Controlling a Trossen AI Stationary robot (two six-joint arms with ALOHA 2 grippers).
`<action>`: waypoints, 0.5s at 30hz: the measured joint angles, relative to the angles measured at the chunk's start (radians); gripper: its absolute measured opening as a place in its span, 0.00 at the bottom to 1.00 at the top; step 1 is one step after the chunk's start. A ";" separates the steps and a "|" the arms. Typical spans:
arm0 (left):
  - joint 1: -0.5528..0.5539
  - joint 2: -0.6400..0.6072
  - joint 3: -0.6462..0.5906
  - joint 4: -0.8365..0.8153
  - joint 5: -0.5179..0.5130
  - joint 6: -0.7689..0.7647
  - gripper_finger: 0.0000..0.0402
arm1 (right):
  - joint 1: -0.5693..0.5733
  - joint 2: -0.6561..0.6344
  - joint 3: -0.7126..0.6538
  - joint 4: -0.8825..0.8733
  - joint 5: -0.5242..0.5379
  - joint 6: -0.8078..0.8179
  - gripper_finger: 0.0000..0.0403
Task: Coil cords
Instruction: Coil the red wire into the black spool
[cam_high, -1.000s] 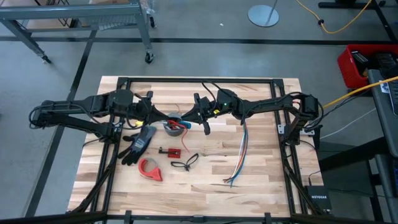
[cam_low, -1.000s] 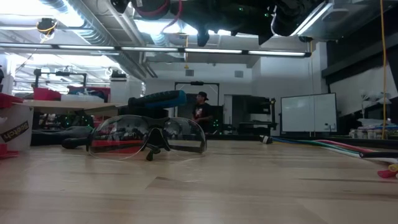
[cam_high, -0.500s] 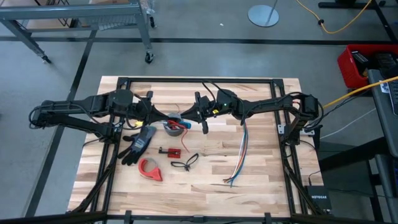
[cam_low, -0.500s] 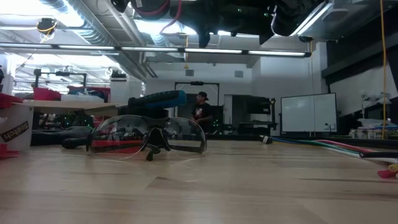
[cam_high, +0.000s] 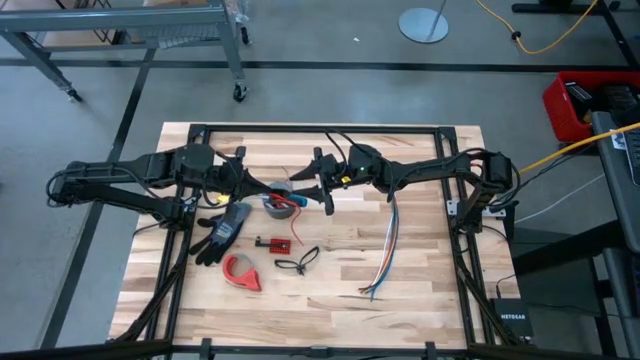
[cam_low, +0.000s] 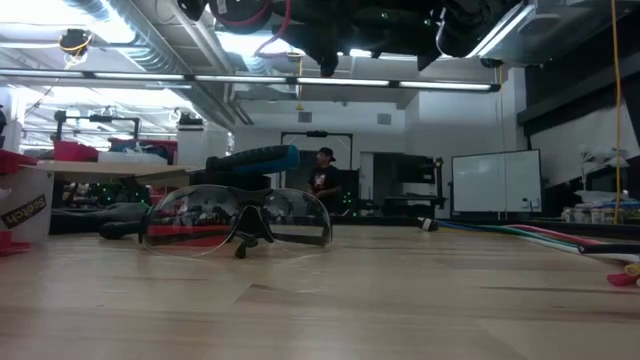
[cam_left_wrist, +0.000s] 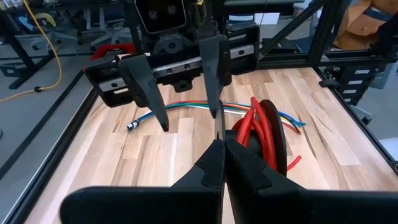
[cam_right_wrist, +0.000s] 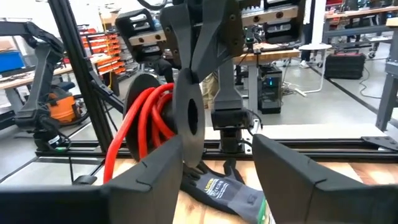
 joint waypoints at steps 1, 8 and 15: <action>0.000 0.000 0.000 0.000 0.000 0.000 0.00 | 0.000 0.000 0.000 0.000 0.000 0.000 0.49; 0.000 0.000 0.000 0.004 0.000 0.014 0.00 | 0.026 0.000 0.000 0.008 -0.017 -0.003 0.45; 0.000 0.000 0.000 0.039 0.000 0.019 0.00 | 0.039 0.000 0.000 0.023 -0.001 -0.008 0.41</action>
